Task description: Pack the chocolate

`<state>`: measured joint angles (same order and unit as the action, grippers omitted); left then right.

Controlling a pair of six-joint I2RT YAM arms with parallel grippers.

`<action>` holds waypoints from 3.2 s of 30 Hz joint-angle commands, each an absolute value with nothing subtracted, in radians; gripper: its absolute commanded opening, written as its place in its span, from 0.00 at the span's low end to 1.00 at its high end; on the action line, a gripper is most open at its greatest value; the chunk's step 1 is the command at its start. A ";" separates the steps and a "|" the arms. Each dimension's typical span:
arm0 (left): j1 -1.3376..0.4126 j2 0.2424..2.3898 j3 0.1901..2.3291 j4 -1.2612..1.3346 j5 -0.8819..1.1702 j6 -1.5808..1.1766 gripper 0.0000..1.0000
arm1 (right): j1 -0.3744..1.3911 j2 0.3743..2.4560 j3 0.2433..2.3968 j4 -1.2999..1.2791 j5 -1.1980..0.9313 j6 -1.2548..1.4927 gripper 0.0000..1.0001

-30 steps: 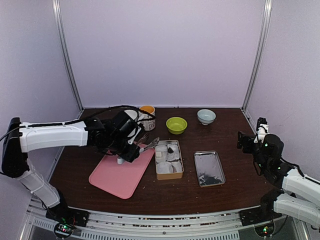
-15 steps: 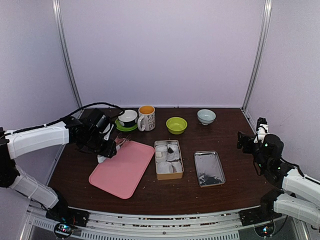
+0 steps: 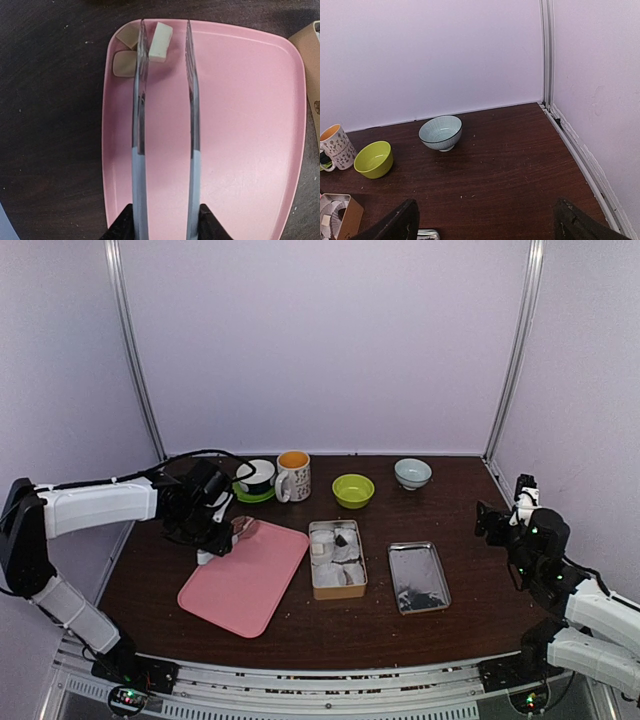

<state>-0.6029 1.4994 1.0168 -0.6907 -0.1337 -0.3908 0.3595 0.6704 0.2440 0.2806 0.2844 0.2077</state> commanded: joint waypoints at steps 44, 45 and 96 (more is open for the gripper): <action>-1.020 1.485 1.128 -0.616 0.244 -0.215 0.16 | 0.355 0.651 0.254 0.265 0.270 0.199 0.93; -1.023 1.499 1.128 -0.608 0.248 -0.216 0.16 | 0.355 0.650 0.252 0.264 0.270 0.200 0.93; -0.804 1.235 0.958 -0.592 -0.120 -0.462 0.38 | 0.355 0.648 0.253 0.261 0.265 0.199 0.93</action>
